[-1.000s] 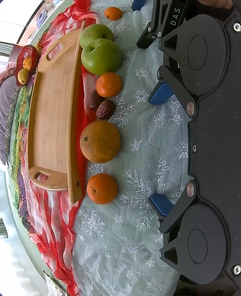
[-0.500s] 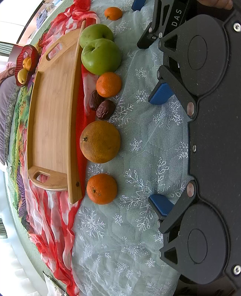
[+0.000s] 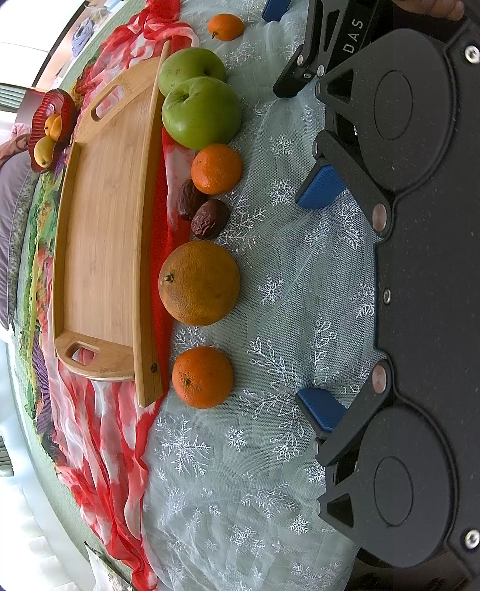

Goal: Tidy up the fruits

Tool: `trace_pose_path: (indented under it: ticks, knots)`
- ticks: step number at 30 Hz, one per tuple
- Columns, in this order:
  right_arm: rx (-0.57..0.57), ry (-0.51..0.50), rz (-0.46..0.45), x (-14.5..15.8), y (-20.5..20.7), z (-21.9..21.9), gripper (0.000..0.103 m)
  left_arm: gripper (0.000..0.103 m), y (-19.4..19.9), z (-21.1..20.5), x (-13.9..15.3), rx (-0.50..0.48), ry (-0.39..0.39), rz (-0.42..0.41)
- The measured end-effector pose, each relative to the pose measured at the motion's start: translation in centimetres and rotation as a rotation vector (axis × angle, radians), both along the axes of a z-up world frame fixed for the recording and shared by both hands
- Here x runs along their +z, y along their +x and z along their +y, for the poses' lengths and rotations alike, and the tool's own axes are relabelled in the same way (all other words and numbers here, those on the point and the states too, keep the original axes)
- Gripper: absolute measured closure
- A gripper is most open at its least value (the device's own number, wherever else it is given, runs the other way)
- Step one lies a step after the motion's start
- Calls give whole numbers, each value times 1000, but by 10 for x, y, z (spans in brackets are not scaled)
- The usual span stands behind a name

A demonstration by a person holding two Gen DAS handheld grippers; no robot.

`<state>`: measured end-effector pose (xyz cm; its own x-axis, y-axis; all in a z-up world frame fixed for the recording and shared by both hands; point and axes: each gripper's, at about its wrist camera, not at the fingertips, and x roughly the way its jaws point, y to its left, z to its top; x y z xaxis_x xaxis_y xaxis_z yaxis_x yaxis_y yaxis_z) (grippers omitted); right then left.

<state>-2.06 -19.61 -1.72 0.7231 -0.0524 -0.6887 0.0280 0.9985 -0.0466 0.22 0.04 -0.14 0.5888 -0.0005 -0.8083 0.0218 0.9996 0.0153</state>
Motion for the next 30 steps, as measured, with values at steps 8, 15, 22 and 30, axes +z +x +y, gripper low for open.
trace_pose_path:
  ticks: [8, 15, 22, 30]
  knots:
    - [0, 0, -1, 0, 0, 0, 0, 0, 0, 0, 0, 0, 0, 1]
    - [0, -1, -2, 0, -1, 0, 0, 0, 0, 0, 0, 0, 0, 2]
    - [0, -1, -2, 0, -1, 0, 0, 0, 0, 0, 0, 0, 0, 2]
    - [0, -2, -3, 0, -1, 0, 0, 0, 0, 0, 0, -1, 0, 3]
